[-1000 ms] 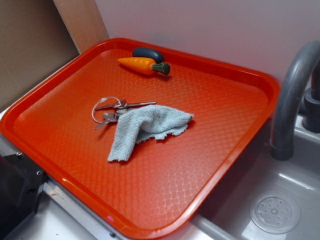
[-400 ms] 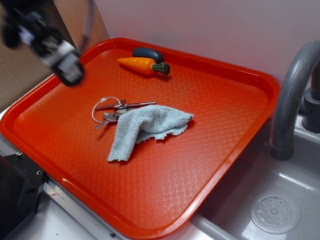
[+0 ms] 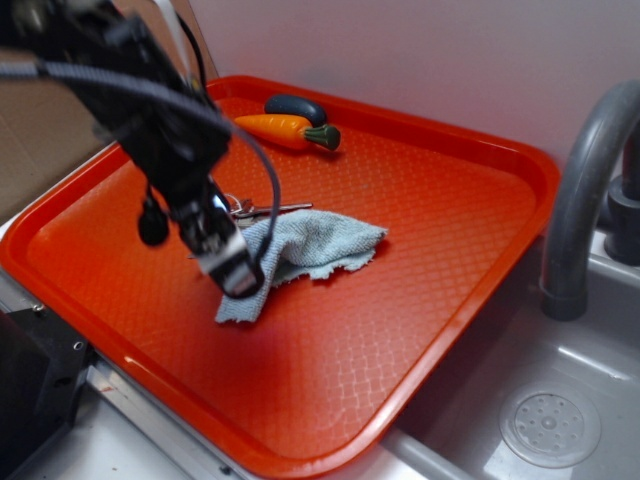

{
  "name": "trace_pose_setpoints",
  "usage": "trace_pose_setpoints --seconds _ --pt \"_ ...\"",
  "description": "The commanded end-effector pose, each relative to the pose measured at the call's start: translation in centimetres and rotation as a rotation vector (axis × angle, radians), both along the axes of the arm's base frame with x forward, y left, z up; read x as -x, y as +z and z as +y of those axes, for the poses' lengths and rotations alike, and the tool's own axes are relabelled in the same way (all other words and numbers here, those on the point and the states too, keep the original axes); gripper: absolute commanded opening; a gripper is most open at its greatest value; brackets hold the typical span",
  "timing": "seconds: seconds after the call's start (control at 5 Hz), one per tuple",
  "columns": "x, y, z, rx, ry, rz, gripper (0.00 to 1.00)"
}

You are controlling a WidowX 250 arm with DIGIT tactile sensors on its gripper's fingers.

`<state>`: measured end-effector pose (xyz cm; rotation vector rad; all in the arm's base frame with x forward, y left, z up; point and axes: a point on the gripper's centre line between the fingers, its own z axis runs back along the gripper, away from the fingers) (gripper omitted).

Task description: Grab the blue cloth.

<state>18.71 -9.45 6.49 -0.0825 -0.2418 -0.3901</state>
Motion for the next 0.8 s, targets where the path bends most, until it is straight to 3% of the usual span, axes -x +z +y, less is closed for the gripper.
trace_pose_setpoints --seconds 0.0,0.2,0.4,0.6 --pt "-3.0 -1.3 -0.7 0.023 -0.043 -0.096 1.0" --pt "-4.2 -1.2 -1.4 0.028 -0.034 -0.068 0.0" --pt "-4.7 -1.5 -1.0 0.041 -0.033 -0.023 0.0" --pt "-5.1 -1.9 -0.1 0.018 0.003 -0.054 0.0"
